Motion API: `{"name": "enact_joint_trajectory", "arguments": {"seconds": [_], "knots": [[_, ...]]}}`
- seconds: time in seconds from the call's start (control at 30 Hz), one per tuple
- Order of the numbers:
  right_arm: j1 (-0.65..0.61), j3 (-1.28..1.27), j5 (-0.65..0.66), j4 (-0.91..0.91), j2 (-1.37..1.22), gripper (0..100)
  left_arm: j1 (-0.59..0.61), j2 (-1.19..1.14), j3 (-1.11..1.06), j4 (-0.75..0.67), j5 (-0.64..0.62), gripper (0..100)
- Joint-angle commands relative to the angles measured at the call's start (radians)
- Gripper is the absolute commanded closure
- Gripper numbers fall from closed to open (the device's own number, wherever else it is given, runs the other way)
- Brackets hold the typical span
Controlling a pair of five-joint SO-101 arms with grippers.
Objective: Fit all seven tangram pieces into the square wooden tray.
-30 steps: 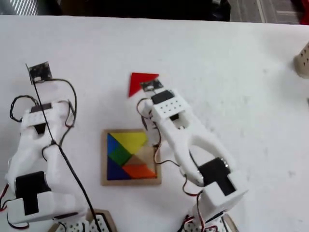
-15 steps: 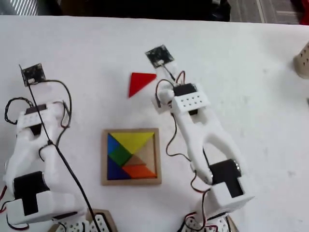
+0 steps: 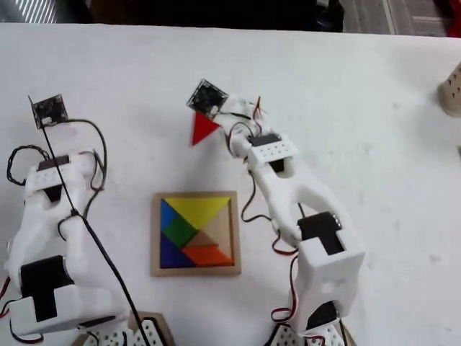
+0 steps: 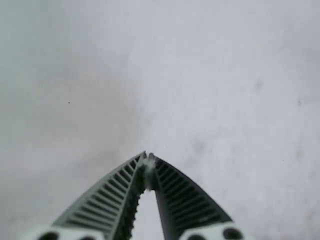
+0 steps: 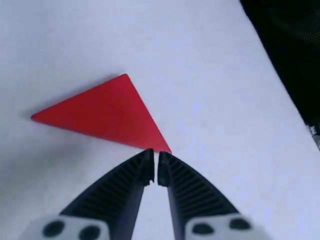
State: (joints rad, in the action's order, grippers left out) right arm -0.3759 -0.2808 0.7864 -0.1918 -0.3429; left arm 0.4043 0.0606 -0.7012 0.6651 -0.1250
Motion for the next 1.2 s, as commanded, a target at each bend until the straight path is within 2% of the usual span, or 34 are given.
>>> {"name": "enact_joint_trajectory", "arguments": {"seconds": [0.0,0.13,0.37,0.63,0.73,0.8,1.0,1.17], "knots": [[-0.010,0.025,0.015,0.113,-0.007,98.1,0.008,0.015,0.032,-0.014,0.005,98],[-0.021,0.015,0.014,0.105,-0.013,98.1,0.008,0.015,0.034,-0.014,0.005,98],[-0.108,-0.015,-0.020,-0.027,0.073,98.1,0.008,0.015,0.034,-0.015,0.005,98],[-0.157,0.103,-0.560,-0.024,0.007,98.1,0.008,0.015,0.032,-0.015,0.005,98],[-0.159,0.236,-0.635,-0.085,-0.105,98.1,0.008,0.015,0.029,-0.015,0.005,98],[-0.157,0.361,-0.637,-0.166,-0.199,98.1,0.008,0.015,0.029,-0.015,0.005,98],[-0.156,0.792,-0.634,-0.576,-0.463,98.1,0.008,0.015,0.028,-0.014,0.005,98],[-0.151,1.053,-0.632,-0.877,-0.584,98.1,0.008,0.015,0.028,-0.014,0.005,98]]}}
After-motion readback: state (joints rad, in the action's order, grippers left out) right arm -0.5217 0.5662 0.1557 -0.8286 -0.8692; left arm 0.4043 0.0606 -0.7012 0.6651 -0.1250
